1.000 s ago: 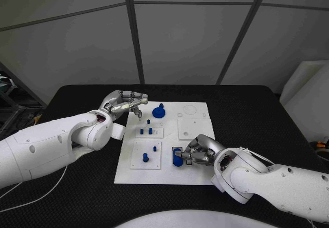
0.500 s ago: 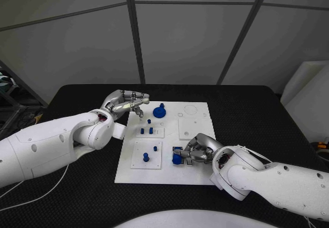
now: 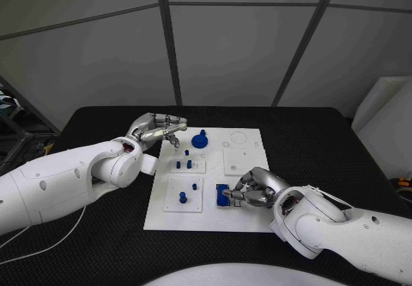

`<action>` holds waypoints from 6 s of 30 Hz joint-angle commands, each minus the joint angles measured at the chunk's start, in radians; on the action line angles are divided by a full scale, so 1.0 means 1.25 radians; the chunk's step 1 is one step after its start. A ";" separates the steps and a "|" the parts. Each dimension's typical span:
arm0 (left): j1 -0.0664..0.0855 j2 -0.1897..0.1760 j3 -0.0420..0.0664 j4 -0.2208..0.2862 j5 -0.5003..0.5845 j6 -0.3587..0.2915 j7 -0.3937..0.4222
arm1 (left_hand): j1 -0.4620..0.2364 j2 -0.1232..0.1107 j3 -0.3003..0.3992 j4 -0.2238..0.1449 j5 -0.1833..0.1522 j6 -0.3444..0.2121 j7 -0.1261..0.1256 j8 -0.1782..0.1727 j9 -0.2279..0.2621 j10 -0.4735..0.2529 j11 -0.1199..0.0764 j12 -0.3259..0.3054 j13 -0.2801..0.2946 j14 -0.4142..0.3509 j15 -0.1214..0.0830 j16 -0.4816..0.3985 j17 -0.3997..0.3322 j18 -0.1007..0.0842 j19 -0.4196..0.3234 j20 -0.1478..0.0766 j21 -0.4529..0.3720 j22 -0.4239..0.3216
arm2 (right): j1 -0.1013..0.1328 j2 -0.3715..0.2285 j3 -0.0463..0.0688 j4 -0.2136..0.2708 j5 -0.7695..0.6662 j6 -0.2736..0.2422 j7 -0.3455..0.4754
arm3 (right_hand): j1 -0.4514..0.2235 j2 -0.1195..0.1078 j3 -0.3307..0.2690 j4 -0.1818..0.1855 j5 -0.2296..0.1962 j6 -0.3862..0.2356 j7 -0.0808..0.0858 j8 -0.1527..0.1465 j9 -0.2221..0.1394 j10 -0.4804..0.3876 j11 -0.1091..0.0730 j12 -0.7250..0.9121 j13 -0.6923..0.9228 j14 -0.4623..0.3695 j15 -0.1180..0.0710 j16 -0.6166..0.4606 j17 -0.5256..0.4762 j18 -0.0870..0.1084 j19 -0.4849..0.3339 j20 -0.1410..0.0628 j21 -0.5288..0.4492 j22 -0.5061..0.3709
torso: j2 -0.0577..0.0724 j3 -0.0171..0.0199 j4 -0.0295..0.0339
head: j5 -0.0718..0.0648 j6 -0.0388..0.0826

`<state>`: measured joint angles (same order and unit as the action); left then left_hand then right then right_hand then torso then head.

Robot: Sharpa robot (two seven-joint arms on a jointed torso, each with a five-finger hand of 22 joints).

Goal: Assemble the parts on the task board

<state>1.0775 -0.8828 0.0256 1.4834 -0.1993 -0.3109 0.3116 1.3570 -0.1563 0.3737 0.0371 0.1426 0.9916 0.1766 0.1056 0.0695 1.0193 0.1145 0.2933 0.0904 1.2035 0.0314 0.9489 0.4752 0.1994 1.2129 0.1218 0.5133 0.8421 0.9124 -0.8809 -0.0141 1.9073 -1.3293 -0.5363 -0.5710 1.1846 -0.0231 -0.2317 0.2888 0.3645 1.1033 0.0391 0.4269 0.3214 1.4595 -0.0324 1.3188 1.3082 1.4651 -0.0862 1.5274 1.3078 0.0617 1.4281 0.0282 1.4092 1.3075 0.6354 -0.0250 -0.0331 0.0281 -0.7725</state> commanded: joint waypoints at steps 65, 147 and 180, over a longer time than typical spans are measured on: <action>0.001 -0.002 0.000 -0.008 0.002 0.018 -0.007 | -0.003 0.005 -0.004 0.001 0.002 0.001 0.002 0.002 -0.001 -0.011 -0.001 0.004 -0.002 -0.005 -0.003 0.006 -0.003 -0.014 0.006 0.000 -0.005 -0.002 | 0.001 -0.062 0.000 0.005 -0.023 0.039 0.122 | 0.149 -0.018 0.002 -0.007 -0.129 -0.062 0.007 0.025 0.074 -0.009 0.006 -0.047 0.010 0.065 0.000 -0.010 0.118 -0.001 -0.017 -0.001 -0.017 0.014 | -0.001 -0.0009 -0.0003 | -0.007 -0.008; -0.011 -0.009 0.000 -0.004 0.002 0.020 -0.002 | -0.002 0.006 -0.005 0.001 0.002 0.000 0.002 0.003 -0.002 -0.013 -0.001 0.006 -0.002 -0.006 -0.002 0.008 -0.005 -0.014 0.006 0.001 -0.006 -0.002 | -0.012 -0.112 -0.002 -0.031 -0.290 0.197 -0.066 | 0.307 0.040 0.040 -0.044 0.007 0.032 0.013 -0.171 -0.009 -0.038 0.009 -0.177 -0.056 0.065 0.004 -0.016 0.118 0.000 -0.017 0.004 -0.030 0.013 | -0.002 -0.0047 -0.0134 | -0.032 -0.012; -0.011 -0.011 0.001 0.001 0.002 0.019 -0.002 | -0.002 0.006 -0.005 0.001 0.002 0.000 0.002 0.003 -0.002 -0.013 -0.001 0.006 -0.002 -0.006 -0.002 0.008 -0.005 -0.014 0.006 0.001 -0.006 -0.002 | -0.011 -0.063 -0.001 -0.003 0.001 -0.032 -0.029 | 0.242 0.021 0.065 0.002 0.069 0.037 0.011 -0.175 0.002 -0.027 0.008 -0.168 -0.045 0.069 0.003 -0.006 0.137 -0.005 -0.001 0.004 -0.011 0.037 | 0.000 -0.0051 -0.0120 | -0.025 -0.013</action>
<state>1.0622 -0.8965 0.0256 1.4816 -0.1986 -0.2965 0.3011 1.3570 -0.1563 0.3737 0.0372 0.1426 0.9916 0.1767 0.1056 0.0688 1.0120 0.1150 0.2978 0.0883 1.2035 0.0314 0.9527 0.4704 0.1995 1.2129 0.1218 0.5095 0.8410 0.8977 -0.9641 -0.0152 1.9069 -1.3806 -0.5622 -0.6225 1.4724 -0.0190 -0.1513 0.2862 0.4477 1.1433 0.0507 0.2044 0.3233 1.4078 -0.0127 1.1040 1.2508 1.4669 -0.0766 1.5157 1.3074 0.0620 1.4190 0.0338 1.3894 1.3073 0.6345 -0.0311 -0.0489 -0.0027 -0.7883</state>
